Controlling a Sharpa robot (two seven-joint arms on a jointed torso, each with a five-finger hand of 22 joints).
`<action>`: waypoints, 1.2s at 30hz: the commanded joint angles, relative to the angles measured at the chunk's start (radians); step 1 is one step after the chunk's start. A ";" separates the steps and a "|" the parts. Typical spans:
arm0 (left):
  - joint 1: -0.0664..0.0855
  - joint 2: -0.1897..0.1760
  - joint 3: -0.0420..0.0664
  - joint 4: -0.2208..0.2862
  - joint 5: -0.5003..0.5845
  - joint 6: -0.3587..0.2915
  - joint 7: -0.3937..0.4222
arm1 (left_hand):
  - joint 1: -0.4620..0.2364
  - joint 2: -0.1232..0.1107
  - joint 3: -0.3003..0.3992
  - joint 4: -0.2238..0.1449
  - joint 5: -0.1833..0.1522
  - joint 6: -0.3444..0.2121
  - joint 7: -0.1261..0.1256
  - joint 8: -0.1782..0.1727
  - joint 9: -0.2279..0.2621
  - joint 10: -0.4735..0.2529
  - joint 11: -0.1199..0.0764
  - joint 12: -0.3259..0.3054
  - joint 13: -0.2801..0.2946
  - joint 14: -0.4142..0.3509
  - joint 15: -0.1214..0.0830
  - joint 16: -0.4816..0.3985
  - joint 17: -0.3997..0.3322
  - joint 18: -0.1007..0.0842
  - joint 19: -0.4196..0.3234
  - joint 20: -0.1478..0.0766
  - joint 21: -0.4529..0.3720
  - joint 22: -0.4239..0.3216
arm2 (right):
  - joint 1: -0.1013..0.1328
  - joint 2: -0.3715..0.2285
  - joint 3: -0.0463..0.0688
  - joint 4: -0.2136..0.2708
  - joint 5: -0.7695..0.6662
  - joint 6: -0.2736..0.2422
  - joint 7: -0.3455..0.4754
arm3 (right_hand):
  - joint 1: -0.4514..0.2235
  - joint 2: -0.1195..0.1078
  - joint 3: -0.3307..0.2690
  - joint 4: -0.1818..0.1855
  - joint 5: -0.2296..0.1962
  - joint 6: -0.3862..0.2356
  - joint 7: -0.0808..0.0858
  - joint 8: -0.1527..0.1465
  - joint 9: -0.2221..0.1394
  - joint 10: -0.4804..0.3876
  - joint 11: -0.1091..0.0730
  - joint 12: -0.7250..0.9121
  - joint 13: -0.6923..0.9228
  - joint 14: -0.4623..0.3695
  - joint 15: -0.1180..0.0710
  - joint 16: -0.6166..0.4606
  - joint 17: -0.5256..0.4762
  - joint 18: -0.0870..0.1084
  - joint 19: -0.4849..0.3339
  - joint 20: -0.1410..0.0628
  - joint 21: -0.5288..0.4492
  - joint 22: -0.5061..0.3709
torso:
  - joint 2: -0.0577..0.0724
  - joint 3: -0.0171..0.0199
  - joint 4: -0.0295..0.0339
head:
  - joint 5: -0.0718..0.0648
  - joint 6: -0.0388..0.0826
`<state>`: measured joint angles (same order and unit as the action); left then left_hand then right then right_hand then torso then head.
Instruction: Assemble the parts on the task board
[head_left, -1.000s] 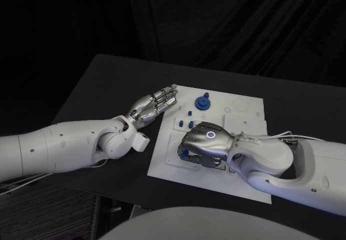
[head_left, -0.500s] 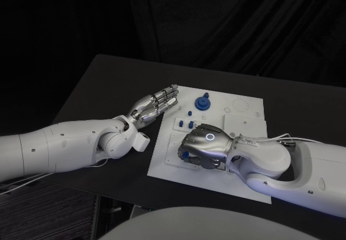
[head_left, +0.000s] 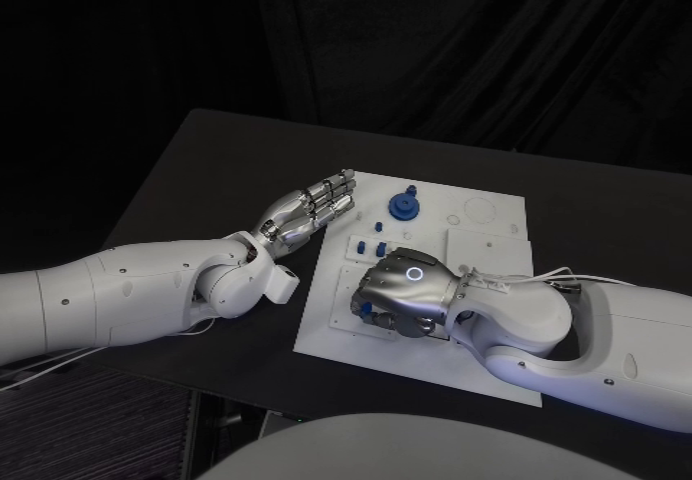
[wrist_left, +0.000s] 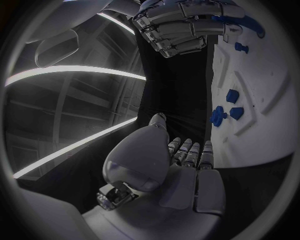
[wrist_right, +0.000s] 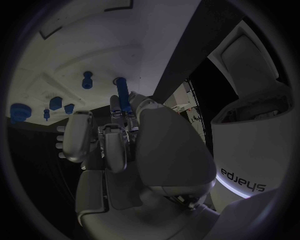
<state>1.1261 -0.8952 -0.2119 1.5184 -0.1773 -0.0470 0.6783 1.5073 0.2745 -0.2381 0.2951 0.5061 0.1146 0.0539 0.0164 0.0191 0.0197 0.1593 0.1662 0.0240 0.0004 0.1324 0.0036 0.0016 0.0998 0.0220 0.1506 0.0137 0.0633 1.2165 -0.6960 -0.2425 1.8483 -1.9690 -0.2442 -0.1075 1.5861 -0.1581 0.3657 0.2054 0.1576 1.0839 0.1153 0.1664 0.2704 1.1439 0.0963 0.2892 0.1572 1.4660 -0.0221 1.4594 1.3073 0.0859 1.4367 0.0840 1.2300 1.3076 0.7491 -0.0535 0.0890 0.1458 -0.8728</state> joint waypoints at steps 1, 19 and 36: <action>-0.002 0.002 0.001 0.002 -0.001 0.013 0.053 | 0.001 0.003 -0.001 -0.006 0.003 -0.005 -0.001 0.004 0.000 0.001 0.006 0.001 0.001 0.000 0.005 -0.004 -0.002 -0.010 0.000 0.007 0.002 -0.001 | -0.009 0.003 -0.004 -0.008 -0.010 0.012 -0.027 | -0.002 -0.001 0.006 -0.001 -0.005 -0.002 -0.002 -0.005 0.001 0.061 -0.054 -0.003 0.000 0.059 -0.006 -0.006 0.112 -0.015 -0.001 -0.004 -0.005 0.170 | 0.000 0.0003 -0.0001 | 0.001 0.000; -0.003 0.006 0.001 0.001 -0.001 0.019 0.046 | 0.009 0.001 0.003 -0.009 0.004 -0.003 -0.001 0.004 0.000 0.000 0.008 0.000 0.000 0.000 0.007 -0.004 -0.002 -0.010 0.000 0.008 0.003 0.000 | -0.016 0.005 -0.004 -0.017 -0.010 0.049 -0.044 | 0.010 -0.003 0.015 -0.019 -0.008 -0.006 -0.001 -0.013 0.003 0.067 -0.054 -0.006 0.006 0.057 -0.006 -0.010 0.108 -0.013 -0.006 -0.005 -0.016 0.167 | -0.002 -0.0002 -0.0011 | 0.001 0.000; -0.003 0.007 0.001 0.000 -0.001 0.021 0.037 | 0.018 0.000 0.007 -0.011 0.001 -0.003 0.002 0.004 0.000 -0.001 0.010 -0.003 0.000 0.000 0.009 -0.004 -0.002 -0.011 0.001 0.009 0.003 0.000 | -0.016 -0.008 -0.004 -0.021 -0.010 -0.020 -0.016 | 0.001 -0.003 0.009 -0.032 -0.107 0.010 -0.005 -0.014 0.019 0.079 -0.059 -0.003 0.032 0.058 -0.010 -0.008 0.112 -0.016 -0.001 -0.009 -0.002 0.171 | -0.001 0.0002 -0.0017 | 0.002 0.000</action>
<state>1.1242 -0.8911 -0.2119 1.5173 -0.1773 -0.0386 0.6784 1.5155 0.2743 -0.2325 0.2896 0.5061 0.1145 0.0539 0.0164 0.0188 0.0160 0.1628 0.1661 0.0238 0.0004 0.1323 0.0037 0.0011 0.0998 0.0220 0.1506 0.0137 0.0632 1.2045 -0.7013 -0.2438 1.8328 -1.9700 -0.2676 -0.1149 1.5910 -0.1567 0.3819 0.1723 0.0563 1.0909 0.1080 0.1540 0.2880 1.1674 0.0871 0.2834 0.1879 1.4670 -0.0286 1.4555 1.3073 0.0859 1.4331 0.0804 1.2244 1.3074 0.7471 -0.0536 0.0879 0.1464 -0.8728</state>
